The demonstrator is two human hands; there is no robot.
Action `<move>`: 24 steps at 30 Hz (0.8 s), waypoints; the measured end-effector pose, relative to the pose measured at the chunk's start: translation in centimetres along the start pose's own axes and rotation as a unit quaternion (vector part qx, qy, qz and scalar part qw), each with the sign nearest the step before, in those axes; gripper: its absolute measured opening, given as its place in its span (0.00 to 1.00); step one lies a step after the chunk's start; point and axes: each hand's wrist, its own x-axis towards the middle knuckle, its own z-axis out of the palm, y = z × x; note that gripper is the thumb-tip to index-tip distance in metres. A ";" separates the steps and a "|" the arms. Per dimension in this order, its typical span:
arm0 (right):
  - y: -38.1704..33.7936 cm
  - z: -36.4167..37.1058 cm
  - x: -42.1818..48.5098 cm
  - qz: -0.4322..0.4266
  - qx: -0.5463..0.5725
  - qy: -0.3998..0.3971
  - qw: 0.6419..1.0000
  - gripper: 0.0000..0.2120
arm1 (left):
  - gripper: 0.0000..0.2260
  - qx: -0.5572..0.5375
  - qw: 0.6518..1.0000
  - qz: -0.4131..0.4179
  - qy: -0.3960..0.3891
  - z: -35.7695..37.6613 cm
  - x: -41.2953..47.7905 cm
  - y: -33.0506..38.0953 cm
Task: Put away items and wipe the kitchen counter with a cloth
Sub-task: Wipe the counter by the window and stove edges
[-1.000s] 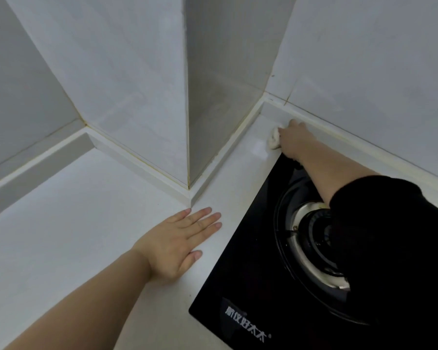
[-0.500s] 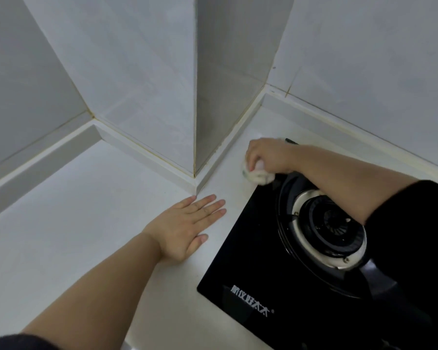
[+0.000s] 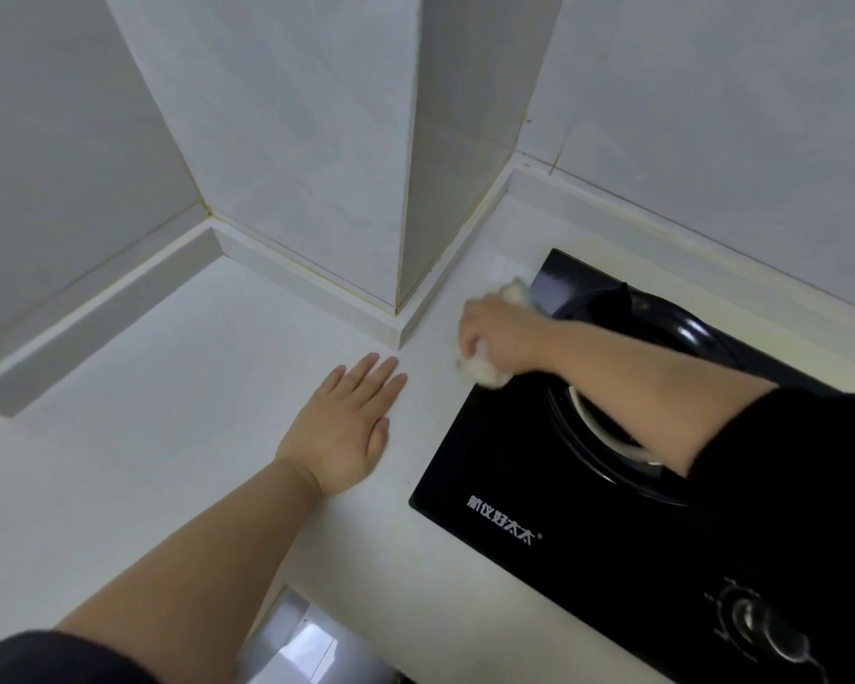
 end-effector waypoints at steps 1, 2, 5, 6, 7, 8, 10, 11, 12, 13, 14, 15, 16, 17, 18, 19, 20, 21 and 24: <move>1.2 -0.8 0.4 0.065 -0.038 0.012 0.997 0.15 | 0.26 -0.002 1.000 -0.028 -0.002 0.0 -0.1 0.0; 1.9 -1.4 0.7 0.116 -0.065 0.016 0.991 0.14 | 0.27 -0.008 0.998 -0.055 -0.002 -0.2 -0.1 0.0; 0.6 -0.6 0.5 0.138 -0.091 0.025 0.986 0.08 | 0.30 -0.022 0.996 -0.085 -0.006 -0.4 0.1 -0.1; -0.5 0.0 0.0 0.113 -0.105 0.034 0.988 0.07 | 0.30 -0.024 0.996 -0.086 -0.011 -0.4 0.1 -0.1; -1.7 0.8 -0.6 0.081 -0.110 0.039 0.990 0.06 | 0.31 -0.028 0.996 -0.086 -0.013 -0.5 0.2 -0.1; -3.0 1.5 -1.4 0.050 -0.111 0.039 0.992 0.07 | 0.31 -0.039 0.995 -0.088 -0.011 -0.7 0.2 0.0; -5.6 2.6 -2.6 0.004 -0.114 0.035 0.993 0.08 | 0.31 -0.075 0.992 -0.105 0.003 -0.9 0.2 0.0; -7.1 3.0 -3.2 -0.015 -0.120 0.035 0.992 0.09 | 0.31 -0.091 0.989 -0.117 0.015 -1.1 0.2 -0.1; -8.6 3.4 -3.7 -0.029 -0.126 0.036 0.991 0.09 | 0.31 -0.104 0.986 -0.130 0.031 -1.2 0.1 -0.2; -10.0 4.0 -4.2 -0.040 -0.125 0.035 0.991 0.09 | 0.29 -0.123 0.980 -0.149 0.056 -1.2 0.1 -0.4; -11.5 4.6 -4.8 -0.052 -0.119 0.031 0.991 0.10 | 0.27 -0.153 0.969 -0.175 0.085 -1.4 -0.1 -0.5; -12.7 5.3 -5.3 -0.063 -0.108 0.019 0.992 0.10 | 0.25 -0.193 0.953 -0.207 0.105 -1.6 -0.2 -0.6; -13.7 5.9 -5.8 -0.072 -0.079 0.008 0.994 0.10 | 0.25 -0.227 0.939 -0.234 0.113 -1.9 -0.5 -0.5; -14.4 6.4 -6.2 -0.071 -0.026 -0.011 0.997 0.11 | 0.25 -0.248 0.930 -0.247 0.113 -2.2 -0.8 -0.4; -14.8 6.3 -6.5 -0.056 0.055 -0.023 0.997 0.12 | 0.26 -0.261 0.926 -0.250 0.112 -2.4 -1.2 -0.4; -14.6 5.9 -6.5 -0.028 0.163 -0.013 0.986 0.14 | 0.26 -0.269 0.924 -0.248 0.110 -2.5 -1.6 -0.4; -14.0 5.1 -6.4 0.010 0.300 0.025 0.953 0.15 | 0.26 -0.273 0.923 -0.247 0.108 -2.6 -2.2 -0.4; -13.1 4.1 -6.3 0.048 0.456 0.069 0.886 0.15 | 0.26 -0.275 0.922 -0.250 0.108 -2.7 -2.8 -0.5; -10.9 2.3 -5.7 0.097 0.827 0.088 0.546 0.11 | 0.25 -0.270 0.921 -0.260 0.106 -2.8 -3.9 -0.8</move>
